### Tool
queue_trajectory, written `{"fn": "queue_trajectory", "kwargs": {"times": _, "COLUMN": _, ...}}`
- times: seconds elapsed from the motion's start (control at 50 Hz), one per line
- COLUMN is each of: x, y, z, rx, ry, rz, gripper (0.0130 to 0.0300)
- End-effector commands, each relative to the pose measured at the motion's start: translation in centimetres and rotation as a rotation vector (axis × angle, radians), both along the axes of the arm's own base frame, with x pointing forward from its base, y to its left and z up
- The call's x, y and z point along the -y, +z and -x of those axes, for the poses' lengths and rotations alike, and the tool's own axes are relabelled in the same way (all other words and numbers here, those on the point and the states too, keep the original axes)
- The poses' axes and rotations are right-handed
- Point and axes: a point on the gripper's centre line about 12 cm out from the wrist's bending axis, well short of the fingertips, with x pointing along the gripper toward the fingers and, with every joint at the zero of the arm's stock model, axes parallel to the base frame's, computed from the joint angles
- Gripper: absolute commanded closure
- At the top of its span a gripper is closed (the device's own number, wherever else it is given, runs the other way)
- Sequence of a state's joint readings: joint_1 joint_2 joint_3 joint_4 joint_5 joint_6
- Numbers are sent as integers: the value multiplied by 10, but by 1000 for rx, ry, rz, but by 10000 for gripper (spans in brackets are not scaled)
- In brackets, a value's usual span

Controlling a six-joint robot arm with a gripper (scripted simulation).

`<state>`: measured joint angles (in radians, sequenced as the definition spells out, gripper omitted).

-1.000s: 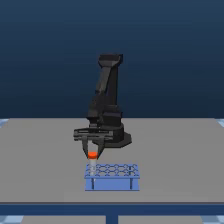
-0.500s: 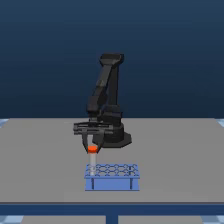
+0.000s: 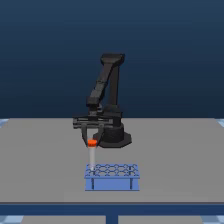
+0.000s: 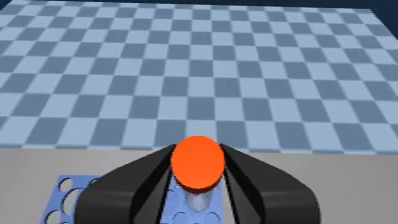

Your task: Pick up the centrifuge tube on the rack

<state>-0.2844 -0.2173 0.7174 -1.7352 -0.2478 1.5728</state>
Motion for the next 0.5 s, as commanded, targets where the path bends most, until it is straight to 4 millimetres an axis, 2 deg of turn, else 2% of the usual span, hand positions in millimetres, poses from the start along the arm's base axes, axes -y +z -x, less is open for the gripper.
{"fn": "queue_trajectory", "kwargs": {"times": 0.02, "x": 0, "y": 5, "z": 0, "rx": 0, "ry": -11, "rz": -20, "gripper": 300}}
{"fn": "queue_trajectory", "kwargs": {"times": 0.5, "x": 0, "y": 26, "z": 0, "rx": 0, "ry": -11, "rz": -20, "gripper": 300}}
